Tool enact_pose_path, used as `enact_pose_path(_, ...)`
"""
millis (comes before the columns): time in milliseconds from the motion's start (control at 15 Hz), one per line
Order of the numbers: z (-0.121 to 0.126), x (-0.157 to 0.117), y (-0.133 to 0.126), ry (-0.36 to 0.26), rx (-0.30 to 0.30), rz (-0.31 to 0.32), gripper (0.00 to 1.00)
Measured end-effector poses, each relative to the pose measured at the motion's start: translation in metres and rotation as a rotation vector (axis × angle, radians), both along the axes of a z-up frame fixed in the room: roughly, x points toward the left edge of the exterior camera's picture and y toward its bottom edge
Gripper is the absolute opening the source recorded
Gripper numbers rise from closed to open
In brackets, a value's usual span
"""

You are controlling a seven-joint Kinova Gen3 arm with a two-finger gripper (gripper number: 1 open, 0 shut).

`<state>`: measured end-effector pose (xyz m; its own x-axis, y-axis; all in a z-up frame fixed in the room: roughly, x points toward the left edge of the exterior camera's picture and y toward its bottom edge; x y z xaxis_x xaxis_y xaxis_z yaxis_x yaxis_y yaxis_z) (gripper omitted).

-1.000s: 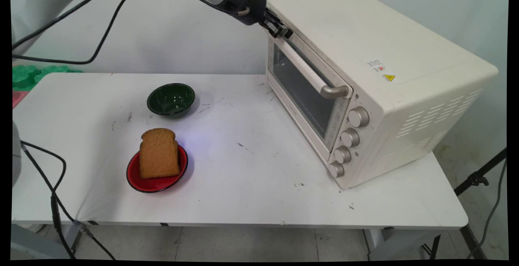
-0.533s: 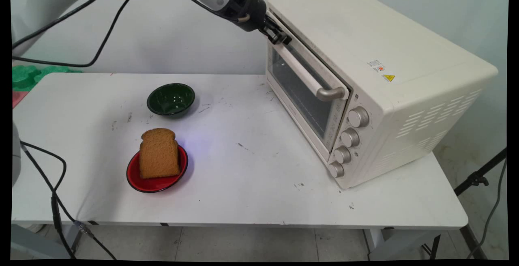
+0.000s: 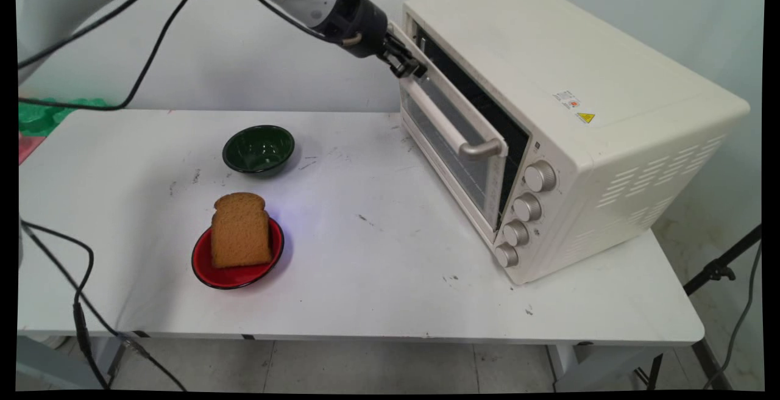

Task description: Open the oven

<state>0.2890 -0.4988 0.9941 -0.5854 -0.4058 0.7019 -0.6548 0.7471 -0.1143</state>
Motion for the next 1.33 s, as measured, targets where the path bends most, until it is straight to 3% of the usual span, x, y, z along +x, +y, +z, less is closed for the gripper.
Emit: enact_pose_path(1333, -0.068, 0.074, 0.055, -0.003, 0.003, -0.010, 0.00)
